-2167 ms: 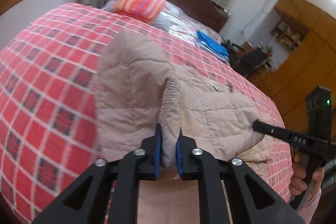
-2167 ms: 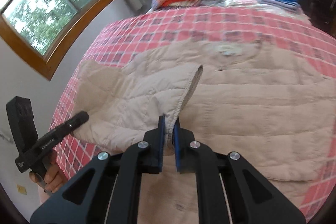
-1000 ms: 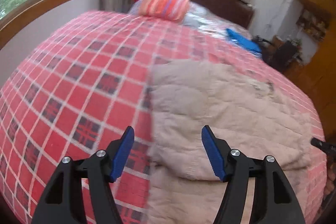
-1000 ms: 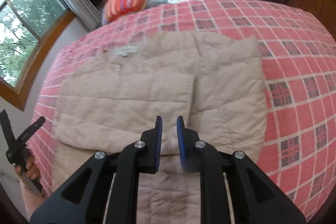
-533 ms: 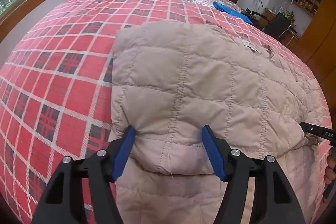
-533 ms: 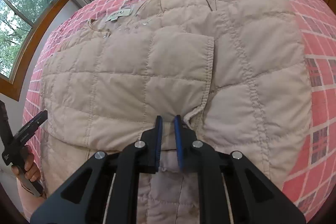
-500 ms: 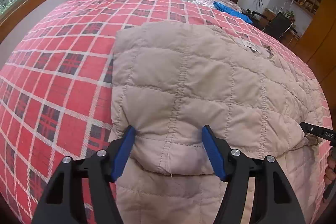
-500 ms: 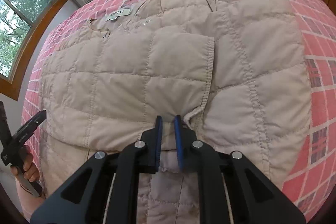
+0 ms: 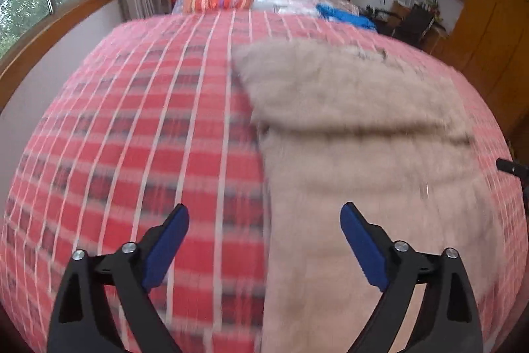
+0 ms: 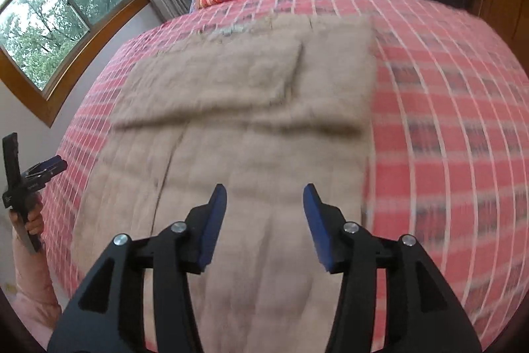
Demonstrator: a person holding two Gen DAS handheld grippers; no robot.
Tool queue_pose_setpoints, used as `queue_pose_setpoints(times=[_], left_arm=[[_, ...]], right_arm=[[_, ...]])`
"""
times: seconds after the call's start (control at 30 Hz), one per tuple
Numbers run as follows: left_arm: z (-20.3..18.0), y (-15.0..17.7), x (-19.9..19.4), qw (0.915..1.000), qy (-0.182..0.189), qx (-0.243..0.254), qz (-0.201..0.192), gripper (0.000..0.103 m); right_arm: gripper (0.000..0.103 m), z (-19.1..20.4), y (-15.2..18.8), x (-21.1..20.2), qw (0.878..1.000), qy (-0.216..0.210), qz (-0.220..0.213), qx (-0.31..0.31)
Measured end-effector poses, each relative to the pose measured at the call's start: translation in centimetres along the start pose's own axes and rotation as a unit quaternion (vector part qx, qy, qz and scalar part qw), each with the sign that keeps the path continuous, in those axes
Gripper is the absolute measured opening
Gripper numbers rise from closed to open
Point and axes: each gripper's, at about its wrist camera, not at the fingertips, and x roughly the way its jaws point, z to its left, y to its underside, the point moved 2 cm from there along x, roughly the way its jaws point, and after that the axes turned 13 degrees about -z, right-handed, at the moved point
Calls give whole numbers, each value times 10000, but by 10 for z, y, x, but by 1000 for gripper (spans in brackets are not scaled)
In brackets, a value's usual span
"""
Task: Fold large clothes
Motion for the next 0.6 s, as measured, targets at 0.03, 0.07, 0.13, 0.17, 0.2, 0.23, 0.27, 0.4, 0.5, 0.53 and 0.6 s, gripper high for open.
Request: queue_pose_setpoints(times=[0.03, 0.07, 0.13, 0.17, 0.2, 0.23, 0.27, 0.4, 0.5, 0.53, 0.6], left_arm=[[1, 11, -7, 9999, 76, -1, 82, 96], [3, 23, -12, 9997, 158, -12, 179, 99], [8, 51, -23, 9985, 274, -102, 456, 99], [8, 60, -27, 9981, 301, -135, 526, 99], [11, 74, -31, 9972, 335, -193, 644, 99], [12, 83, -33, 9968, 322, -232, 698, 99], [14, 93, -35, 9964, 288, -286, 743, 99], [16, 113, -36, 9945, 408, -464, 847, 99], [14, 119, -32, 9926, 531, -619, 903, 99], [13, 120, -29, 9915, 599, -661, 947, 99], [10, 123, -26, 9899, 684, -718, 1016, 99]], right_arm=[[49, -1, 14, -9, 10000, -19, 43, 23], [53, -3, 26, -18, 10000, 0, 64, 28], [71, -5, 51, -37, 9999, 129, 66, 3], [75, -7, 60, -45, 9998, 214, 55, -8], [78, -9, 73, -54, 9995, 313, 51, -11], [78, -13, 82, -60, 9994, 350, 67, 7], [78, -18, 92, -66, 9992, 380, 83, 70], [78, -32, 125, -75, 9983, 309, 256, 416], [78, -39, 143, -76, 9971, 437, 350, 508], [78, -41, 145, -75, 9969, 434, 359, 550], [77, -47, 150, -74, 9959, 438, 394, 690]])
